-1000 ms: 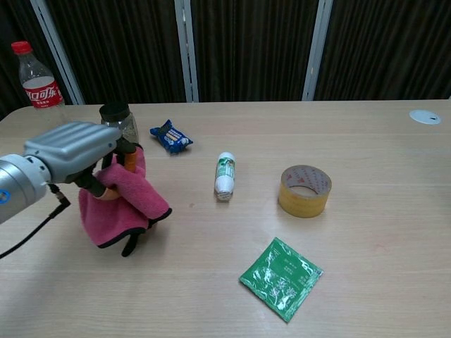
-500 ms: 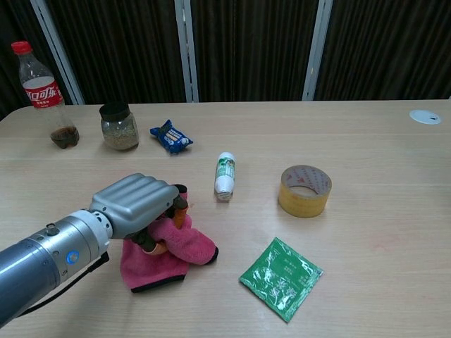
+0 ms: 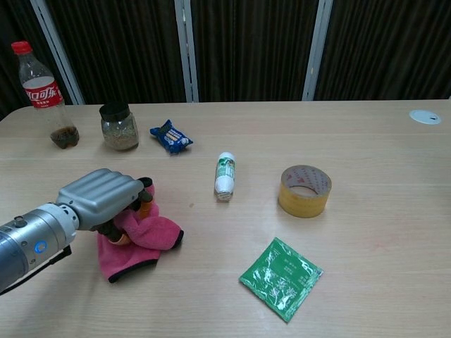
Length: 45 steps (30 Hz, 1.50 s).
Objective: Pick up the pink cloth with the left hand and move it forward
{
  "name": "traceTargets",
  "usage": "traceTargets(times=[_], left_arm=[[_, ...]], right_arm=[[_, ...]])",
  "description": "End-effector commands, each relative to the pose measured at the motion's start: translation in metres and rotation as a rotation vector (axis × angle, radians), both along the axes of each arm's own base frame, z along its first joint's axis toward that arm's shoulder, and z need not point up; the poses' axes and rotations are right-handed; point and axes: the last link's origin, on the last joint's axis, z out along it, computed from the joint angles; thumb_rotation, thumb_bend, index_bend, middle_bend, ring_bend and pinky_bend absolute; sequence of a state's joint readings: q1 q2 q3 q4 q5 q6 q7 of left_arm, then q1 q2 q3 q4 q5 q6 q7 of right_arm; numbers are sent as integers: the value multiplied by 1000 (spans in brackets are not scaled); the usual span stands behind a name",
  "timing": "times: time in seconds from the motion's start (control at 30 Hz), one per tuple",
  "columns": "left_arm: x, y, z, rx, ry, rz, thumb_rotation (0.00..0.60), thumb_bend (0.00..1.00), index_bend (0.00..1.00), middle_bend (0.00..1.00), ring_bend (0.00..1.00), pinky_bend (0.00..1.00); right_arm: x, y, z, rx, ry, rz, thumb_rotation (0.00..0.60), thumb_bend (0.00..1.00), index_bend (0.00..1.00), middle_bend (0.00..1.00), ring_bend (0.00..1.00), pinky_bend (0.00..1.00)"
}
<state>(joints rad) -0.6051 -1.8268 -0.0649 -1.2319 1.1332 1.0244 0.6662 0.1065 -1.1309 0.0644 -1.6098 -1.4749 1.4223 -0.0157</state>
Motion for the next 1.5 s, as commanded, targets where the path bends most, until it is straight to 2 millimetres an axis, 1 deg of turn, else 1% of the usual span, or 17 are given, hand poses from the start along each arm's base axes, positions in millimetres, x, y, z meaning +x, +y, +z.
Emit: traceTargets(times=[0.03, 0.27, 0.47, 0.6, 0.73, 0.8, 0.87, 0.93, 1.07, 1.2, 1.3, 1.4, 1.43, 1.47, 1.5], left_arm=[[-13, 5, 9, 22, 19, 19, 600, 653, 859, 590, 487, 549], [-42, 14, 32, 69, 53, 70, 600, 653, 859, 590, 487, 549], [-73, 19, 62, 119, 108, 99, 600, 654, 859, 590, 487, 549], [-85, 24, 81, 153, 133, 104, 600, 653, 859, 590, 487, 549], [-91, 32, 103, 197, 132, 113, 600, 652, 859, 590, 487, 549], [-90, 35, 110, 213, 127, 113, 600, 653, 859, 590, 487, 549], [-86, 41, 119, 240, 104, 109, 600, 654, 859, 590, 487, 549], [-75, 47, 129, 263, 64, 100, 600, 653, 859, 589, 487, 549], [-47, 57, 145, 300, -28, 67, 600, 653, 855, 583, 485, 546], [-24, 63, 154, 314, -71, 32, 600, 634, 827, 548, 456, 541], [-17, 63, 154, 306, -79, 26, 600, 588, 757, 477, 400, 526], [-15, 61, 150, 282, -63, 29, 600, 450, 605, 315, 278, 464], [-16, 59, 148, 271, -51, 30, 600, 390, 554, 253, 234, 426], [-17, 58, 146, 262, -41, 35, 600, 305, 482, 166, 159, 349], [-18, 56, 145, 254, -35, 39, 600, 267, 442, 118, 113, 301]], right_arm=[[0, 0, 0, 0, 0, -1, 600, 0, 0, 0, 0, 164], [0, 0, 0, -1, 3, 0, 600, 0, 0, 0, 0, 164], [1, 0, 0, -1, 5, 2, 600, 0, 0, 0, 0, 164], [1, 0, 0, -2, 7, 2, 600, 0, 0, 0, 0, 164], [1, 0, 0, -3, 9, 3, 600, 0, 0, 0, 0, 164], [1, 0, 0, -3, 10, 3, 600, 0, 0, 0, 0, 165], [1, 0, -1, -3, 10, 3, 600, 0, 0, 0, 0, 164], [1, 0, -1, -3, 11, 4, 600, 0, 0, 0, 0, 164], [1, 0, -1, -4, 10, 2, 600, 0, 0, 0, 0, 164], [1, 0, 0, -6, 11, 1, 600, 0, 0, 0, 0, 164], [0, 0, -1, -2, 8, -5, 600, 0, 0, 0, 0, 164], [0, 0, 0, -4, 5, -9, 600, 0, 0, 0, 0, 164], [0, 0, 0, -4, 5, -9, 600, 0, 0, 0, 0, 164], [0, 0, 0, -3, 5, -9, 600, 0, 0, 0, 0, 164], [0, 0, 0, -2, 4, -9, 600, 0, 0, 0, 0, 164]])
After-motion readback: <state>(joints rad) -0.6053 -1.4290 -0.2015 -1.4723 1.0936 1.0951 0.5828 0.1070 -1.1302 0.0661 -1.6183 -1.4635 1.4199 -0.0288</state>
